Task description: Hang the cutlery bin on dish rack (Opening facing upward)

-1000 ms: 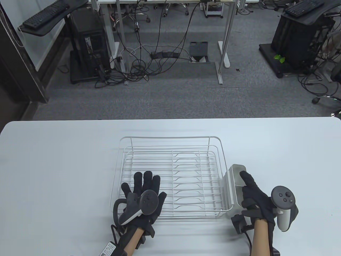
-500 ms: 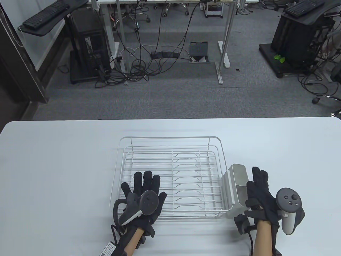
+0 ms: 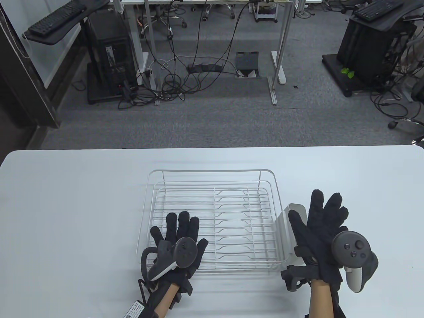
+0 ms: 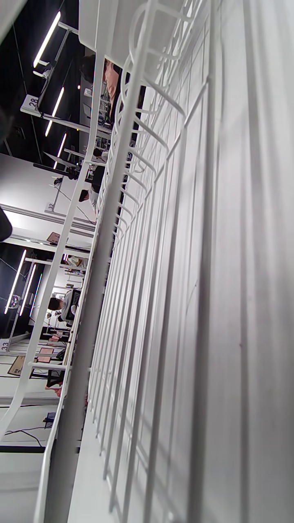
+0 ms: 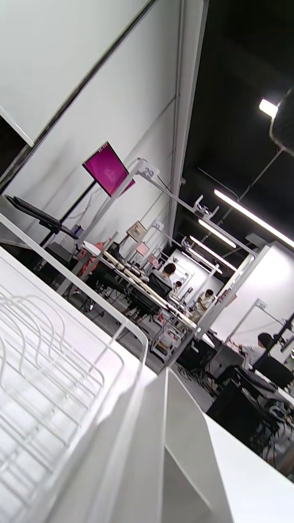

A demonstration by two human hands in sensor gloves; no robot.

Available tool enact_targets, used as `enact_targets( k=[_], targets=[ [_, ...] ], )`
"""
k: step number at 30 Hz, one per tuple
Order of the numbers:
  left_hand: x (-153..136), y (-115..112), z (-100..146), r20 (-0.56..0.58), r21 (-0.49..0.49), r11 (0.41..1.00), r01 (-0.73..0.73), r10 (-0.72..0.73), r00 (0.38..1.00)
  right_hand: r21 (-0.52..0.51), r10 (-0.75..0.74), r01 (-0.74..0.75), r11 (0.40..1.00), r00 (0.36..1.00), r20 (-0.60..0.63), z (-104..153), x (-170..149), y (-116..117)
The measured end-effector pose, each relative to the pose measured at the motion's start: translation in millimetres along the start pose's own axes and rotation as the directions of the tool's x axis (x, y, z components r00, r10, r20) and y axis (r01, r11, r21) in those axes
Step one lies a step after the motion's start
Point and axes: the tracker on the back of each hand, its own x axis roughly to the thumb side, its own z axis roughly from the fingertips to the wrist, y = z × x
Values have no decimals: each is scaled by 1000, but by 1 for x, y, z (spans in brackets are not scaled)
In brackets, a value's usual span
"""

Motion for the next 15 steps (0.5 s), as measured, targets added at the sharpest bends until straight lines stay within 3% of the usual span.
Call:
enact_targets(
  k=[6, 15],
  targets=[
    [0, 0, 0, 0, 2, 1000, 1, -1, 1000, 48, 44, -48, 998, 995, 85, 3, 21, 25],
    [0, 0, 1, 0, 4, 1000, -1, 1, 1000, 180, 181, -212, 961, 968, 176, 7, 34, 85]
  ],
)
